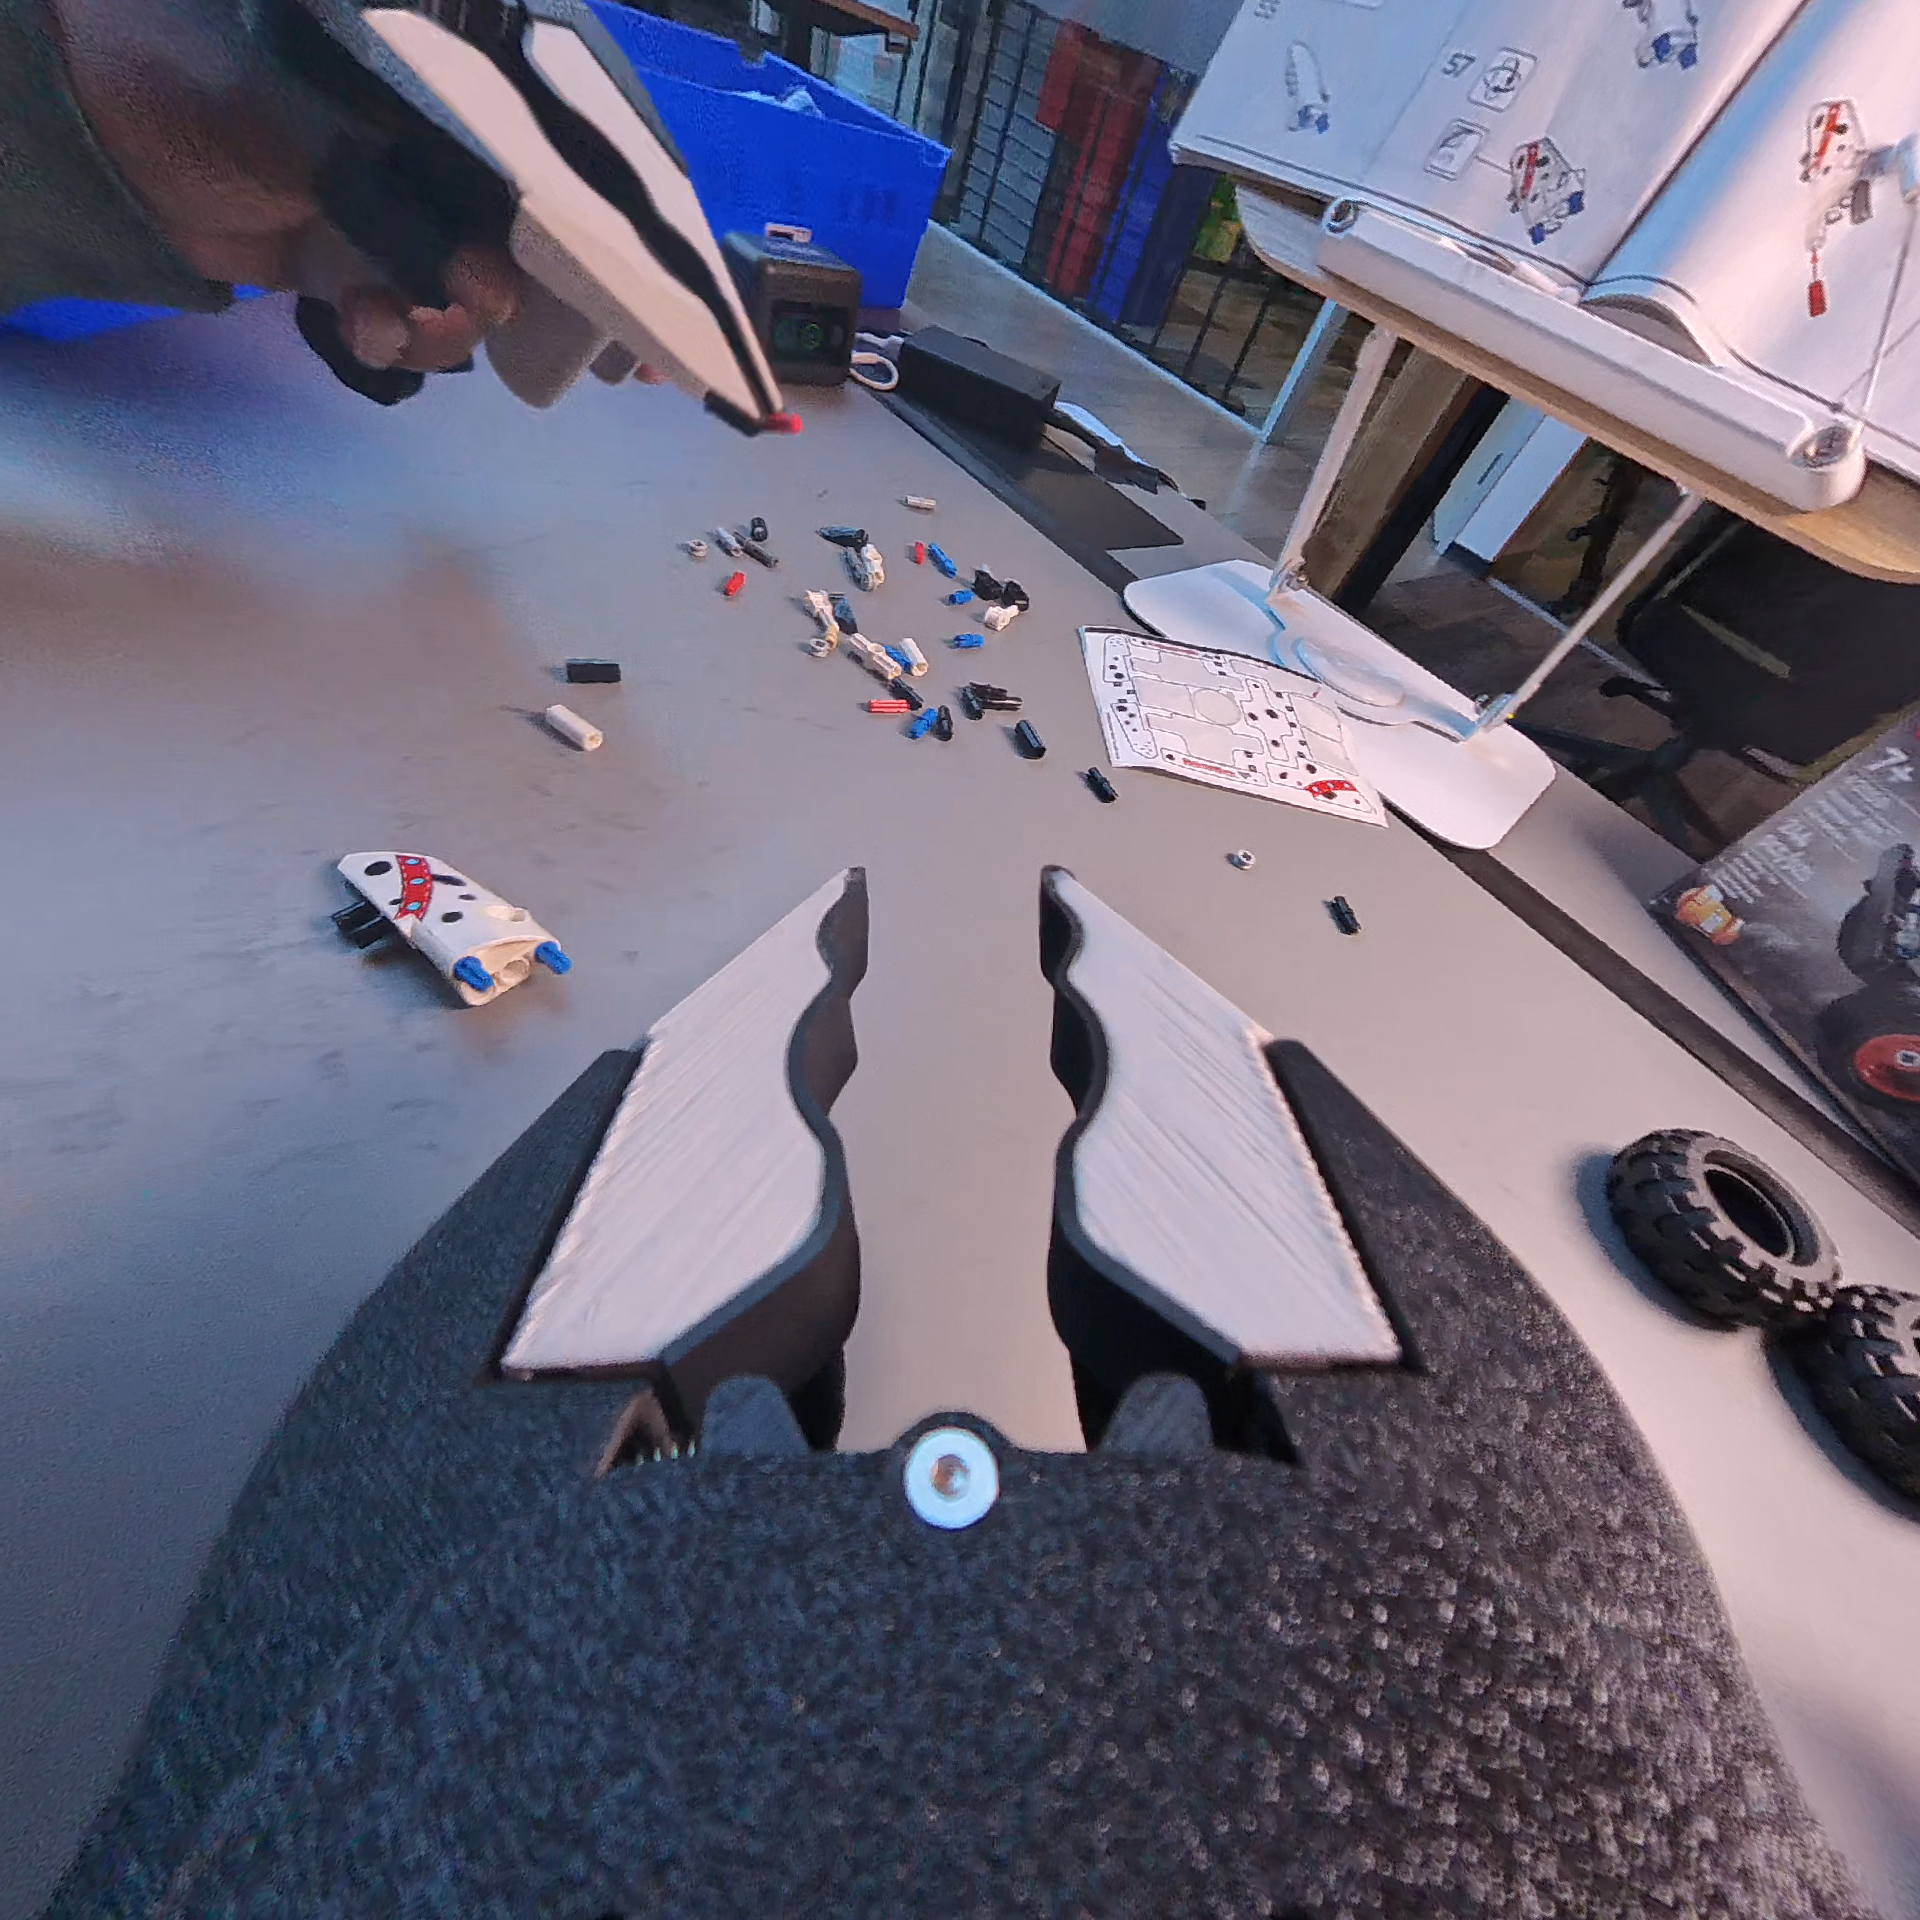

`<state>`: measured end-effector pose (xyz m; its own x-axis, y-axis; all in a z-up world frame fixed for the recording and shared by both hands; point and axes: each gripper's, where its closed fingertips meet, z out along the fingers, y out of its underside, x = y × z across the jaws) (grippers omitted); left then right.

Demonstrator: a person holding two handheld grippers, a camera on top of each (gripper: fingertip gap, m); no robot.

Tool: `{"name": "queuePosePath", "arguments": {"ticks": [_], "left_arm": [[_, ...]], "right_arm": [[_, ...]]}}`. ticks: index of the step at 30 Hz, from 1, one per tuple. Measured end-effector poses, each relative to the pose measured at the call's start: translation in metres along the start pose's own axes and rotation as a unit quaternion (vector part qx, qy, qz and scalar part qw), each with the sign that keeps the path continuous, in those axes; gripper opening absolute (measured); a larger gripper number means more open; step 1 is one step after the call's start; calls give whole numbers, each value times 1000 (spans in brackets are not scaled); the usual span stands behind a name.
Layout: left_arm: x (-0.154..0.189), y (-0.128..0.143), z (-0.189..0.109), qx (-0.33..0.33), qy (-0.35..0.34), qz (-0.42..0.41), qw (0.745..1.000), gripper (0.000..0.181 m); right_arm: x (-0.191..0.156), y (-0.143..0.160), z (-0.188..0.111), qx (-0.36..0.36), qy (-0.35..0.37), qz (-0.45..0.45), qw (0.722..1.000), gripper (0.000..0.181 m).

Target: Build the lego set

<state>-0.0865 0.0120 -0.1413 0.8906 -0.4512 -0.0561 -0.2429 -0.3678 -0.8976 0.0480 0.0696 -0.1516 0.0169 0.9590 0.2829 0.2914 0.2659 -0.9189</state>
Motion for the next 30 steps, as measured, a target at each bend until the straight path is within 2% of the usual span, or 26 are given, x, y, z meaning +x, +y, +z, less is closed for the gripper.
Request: {"name": "queuePosePath", "arguments": {"ticks": [4, 9, 16, 24, 30], "left_arm": [[58, 35, -1, -69, 42, 37, 996, 3], [92, 61, -3, -99, 80, 33, 991, 3], [103, 77, 4, -148, 85, 65, 983, 4], [106, 85, 6, -164, 87, 63, 981, 4], [105, 83, 6, -156, 91, 41, 983, 23]], "right_arm": [[-18, -1, 2, 1, -28, -40, 999, 30], [-46, 2, 3, -6, -84, -77, 993, 28], [-58, 6, 2, -16, -112, -98, 989, 28], [-74, 16, 3, -43, -144, -129, 980, 28], [-93, 25, 9, -94, -226, -109, 964, 32]]}}
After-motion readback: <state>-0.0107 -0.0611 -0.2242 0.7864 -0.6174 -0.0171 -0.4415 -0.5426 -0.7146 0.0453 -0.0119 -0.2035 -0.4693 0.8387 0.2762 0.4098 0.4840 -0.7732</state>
